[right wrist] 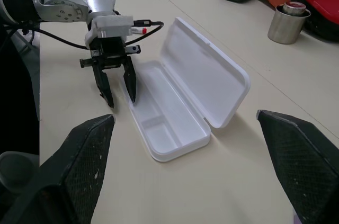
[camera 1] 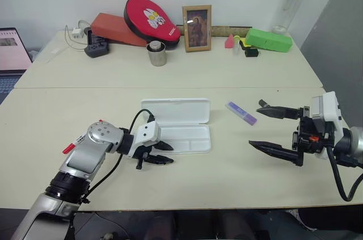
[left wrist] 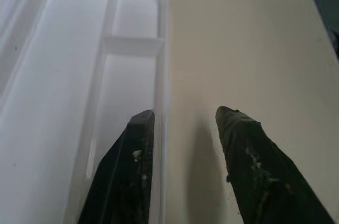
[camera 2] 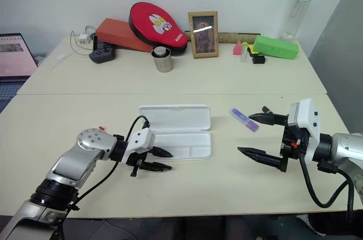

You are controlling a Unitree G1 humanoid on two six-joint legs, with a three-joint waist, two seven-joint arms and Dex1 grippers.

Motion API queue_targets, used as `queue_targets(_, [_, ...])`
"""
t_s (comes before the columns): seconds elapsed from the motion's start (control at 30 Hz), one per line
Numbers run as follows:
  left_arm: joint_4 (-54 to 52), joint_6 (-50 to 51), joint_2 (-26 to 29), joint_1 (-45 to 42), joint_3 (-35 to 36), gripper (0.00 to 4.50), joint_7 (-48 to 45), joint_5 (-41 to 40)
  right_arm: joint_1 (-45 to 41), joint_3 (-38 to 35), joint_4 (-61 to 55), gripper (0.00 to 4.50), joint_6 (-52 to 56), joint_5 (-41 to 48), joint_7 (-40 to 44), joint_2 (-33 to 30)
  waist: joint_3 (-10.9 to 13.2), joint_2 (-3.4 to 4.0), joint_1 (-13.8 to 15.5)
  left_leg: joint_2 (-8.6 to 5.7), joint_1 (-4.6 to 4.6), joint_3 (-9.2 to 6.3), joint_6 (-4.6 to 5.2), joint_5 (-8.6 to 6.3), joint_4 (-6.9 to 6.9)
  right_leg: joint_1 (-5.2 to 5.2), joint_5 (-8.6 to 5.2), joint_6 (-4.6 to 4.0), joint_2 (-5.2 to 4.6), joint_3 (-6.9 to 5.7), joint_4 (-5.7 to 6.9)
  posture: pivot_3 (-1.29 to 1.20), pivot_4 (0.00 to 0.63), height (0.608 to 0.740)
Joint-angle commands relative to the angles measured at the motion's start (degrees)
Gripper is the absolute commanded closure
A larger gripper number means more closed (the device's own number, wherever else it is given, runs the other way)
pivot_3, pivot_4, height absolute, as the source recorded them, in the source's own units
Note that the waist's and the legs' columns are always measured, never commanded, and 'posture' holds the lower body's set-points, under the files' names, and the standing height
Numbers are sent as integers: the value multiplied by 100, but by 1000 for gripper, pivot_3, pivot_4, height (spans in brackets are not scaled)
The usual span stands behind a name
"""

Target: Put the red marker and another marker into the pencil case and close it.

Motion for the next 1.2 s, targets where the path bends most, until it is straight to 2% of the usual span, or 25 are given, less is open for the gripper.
queue_targets(0.03, [-1025, 1005, 231, 14, 803, 1589, 181, -1043, -144, 17, -15, 0, -128, 42, 66, 21, 1, 1, 1, 0, -2, -4, 0, 0, 0, 0, 0, 0, 0, -1, 0, 0, 150, 740])
queue_targets(0.1, [-1424, 1434, 365, 130, 1182, 1287, 390, -1409, -187, 70, -10, 0, -139, 48, 72, 45, 1, 1, -3, -1, -1, -5, 0, 0, 1, 0, 0, 0, 0, -1, 0, 0, 150, 740])
queue_targets(0.2, [-1821, 2006, 528, 322, 1874, 603, 826, -1916, -253, 131, -45, 0, -137, 93, 81, 80, 1, 2, -38, 0, 0, -5, 0, 0, 0, 0, -1, 2, 0, 0, 0, 0, 150, 740])
queue_targets(0.3, [-1734, 2301, 760, 708, 2721, 46, 1200, -2046, -414, 159, -83, 0, -87, 272, 75, 125, 2, 2, -51, 0, 1, -7, 0, 0, -1, 1, -2, 2, -1, -1, 0, 0, 150, 740])
queue_targets(0.4, [-1325, 2229, 1014, 1263, 3512, 46, 1399, -1865, -580, 215, -96, 0, -18, 423, 76, 145, 3, 5, -107, 3, 7, -5, 0, 0, -3, 0, -2, 1, -1, 4, 1, 0, 150, 740])
queue_targets(0.5, [-832, 1994, 1151, 1633, 3917, 46, 1477, -1703, -720, 364, -38, 0, -25, 427, 112, 175, 5, 7, -105, 8, 12, -4, 0, -1, -7, 1, -5, -5, -2, 4, 1, 0, 150, 740])
queue_targets(0.63, [205, 1127, 1425, 1857, 3768, 46, 1366, -1067, -940, 613, 64, 0, -68, 357, 170, 256, 5, 7, -91, 4, 11, -3, 0, -1, -7, 1, -5, -5, -8, 3, -1, 0, 150, 740])
queue_targets(0.8, [1911, 70, 1548, 1459, 3347, 46, 1444, -348, -1071, 767, 132, 0, -79, 303, 152, 314, 5, 7, -64, 3, 3, -3, -1, -1, -8, -8, -4, -6, -16, 3, -4, 0, 150, 740])
queue_targets(1.07, [4097, -559, 1341, 368, 2536, 46, 1302, 187, -906, 668, -22, 0, -74, 279, 27, 355, 3, 3, -62, 1, -27, -5, 0, -1, -3, -37, -3, -6, -13, -1, 8, 0, 150, 740])
queue_targets(1.2, [4734, -980, 1318, 143, 1960, 46, 1281, 712, -877, 613, -71, 0, -68, 277, -32, 338, -2, 9, -90, 1, -41, -2, 0, -1, -1, -50, -2, -6, -12, 0, 14, 0, 150, 740])
